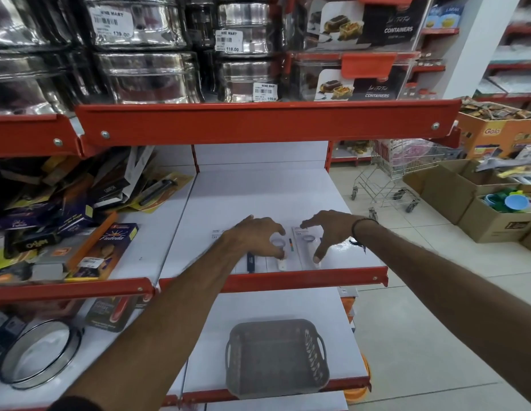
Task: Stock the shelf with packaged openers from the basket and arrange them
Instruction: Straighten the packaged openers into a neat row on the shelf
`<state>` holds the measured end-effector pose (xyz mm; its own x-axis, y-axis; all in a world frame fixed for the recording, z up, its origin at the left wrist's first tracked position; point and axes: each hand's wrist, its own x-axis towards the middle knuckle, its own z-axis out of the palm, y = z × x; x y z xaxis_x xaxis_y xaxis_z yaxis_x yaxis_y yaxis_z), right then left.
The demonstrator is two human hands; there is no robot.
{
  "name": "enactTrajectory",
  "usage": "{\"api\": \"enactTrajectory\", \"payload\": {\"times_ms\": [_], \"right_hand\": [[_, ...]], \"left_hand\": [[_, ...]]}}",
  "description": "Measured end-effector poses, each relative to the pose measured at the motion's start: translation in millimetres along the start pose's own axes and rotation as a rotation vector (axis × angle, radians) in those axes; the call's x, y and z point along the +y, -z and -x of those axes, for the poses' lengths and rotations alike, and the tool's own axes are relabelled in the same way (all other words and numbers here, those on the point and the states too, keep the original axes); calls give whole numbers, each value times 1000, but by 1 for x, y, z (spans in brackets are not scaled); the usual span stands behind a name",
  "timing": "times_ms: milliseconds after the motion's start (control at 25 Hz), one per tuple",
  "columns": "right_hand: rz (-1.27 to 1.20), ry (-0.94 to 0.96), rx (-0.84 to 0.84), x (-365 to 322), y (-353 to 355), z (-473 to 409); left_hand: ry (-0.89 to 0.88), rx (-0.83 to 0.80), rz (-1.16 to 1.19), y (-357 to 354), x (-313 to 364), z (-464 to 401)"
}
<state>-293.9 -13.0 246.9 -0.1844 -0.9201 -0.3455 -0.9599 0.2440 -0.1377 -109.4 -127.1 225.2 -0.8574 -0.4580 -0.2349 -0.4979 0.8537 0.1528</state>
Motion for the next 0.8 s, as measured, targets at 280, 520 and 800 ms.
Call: {"api": "enactTrajectory", "payload": {"times_ms": [280, 520, 800], "right_hand": [[-72, -33, -7, 13, -18, 4], [-74, -40, 11, 10, -21, -1], [-75, -58, 29, 2, -18, 10]], "left_hand": [[7, -19, 2, -20, -4, -7], [35, -25, -15, -20, -1, -11], [34, -19, 15, -19, 4, 1]]}}
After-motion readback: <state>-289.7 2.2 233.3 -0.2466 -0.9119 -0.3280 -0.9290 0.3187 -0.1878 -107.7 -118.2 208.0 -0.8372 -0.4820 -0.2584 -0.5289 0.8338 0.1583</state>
